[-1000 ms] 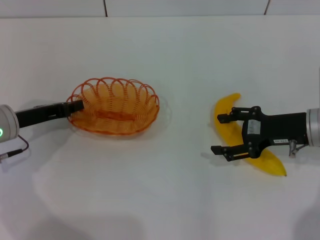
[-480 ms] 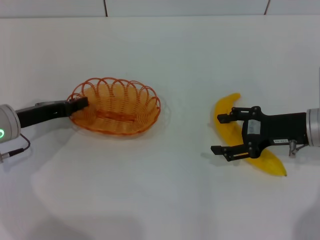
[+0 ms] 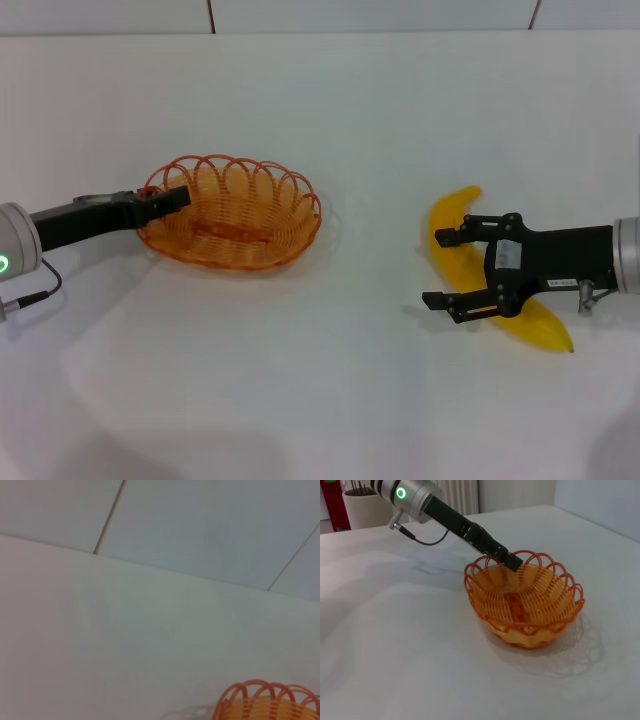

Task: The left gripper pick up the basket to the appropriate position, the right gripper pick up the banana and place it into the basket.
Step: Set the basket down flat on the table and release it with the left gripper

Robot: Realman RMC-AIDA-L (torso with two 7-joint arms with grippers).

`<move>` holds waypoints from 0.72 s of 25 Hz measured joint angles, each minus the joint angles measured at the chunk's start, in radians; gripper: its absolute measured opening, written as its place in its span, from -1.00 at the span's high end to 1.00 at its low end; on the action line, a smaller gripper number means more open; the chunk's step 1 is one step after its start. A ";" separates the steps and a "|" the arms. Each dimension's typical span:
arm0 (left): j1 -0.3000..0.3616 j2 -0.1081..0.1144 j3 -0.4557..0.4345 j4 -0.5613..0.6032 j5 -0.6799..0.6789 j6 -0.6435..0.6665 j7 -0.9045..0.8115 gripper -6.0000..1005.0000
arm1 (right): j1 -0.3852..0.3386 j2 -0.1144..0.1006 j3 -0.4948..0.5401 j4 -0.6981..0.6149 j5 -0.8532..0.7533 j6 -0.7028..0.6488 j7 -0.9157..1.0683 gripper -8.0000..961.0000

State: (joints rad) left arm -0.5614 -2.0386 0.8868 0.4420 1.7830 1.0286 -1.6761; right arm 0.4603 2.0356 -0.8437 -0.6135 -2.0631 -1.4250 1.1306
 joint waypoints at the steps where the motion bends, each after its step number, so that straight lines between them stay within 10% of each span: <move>1: 0.000 0.000 0.000 0.001 0.002 0.000 0.001 -0.10 | 0.000 0.000 0.000 0.000 0.000 0.000 0.000 -0.69; 18: 0.091 -0.002 0.174 0.209 0.000 -0.010 -0.084 -0.72 | 0.001 -0.003 0.000 0.020 0.000 0.021 0.000 -0.68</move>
State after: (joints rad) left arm -0.4703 -2.0408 1.0603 0.6514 1.7831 1.0188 -1.7603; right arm 0.4612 2.0325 -0.8437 -0.5937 -2.0631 -1.4036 1.1306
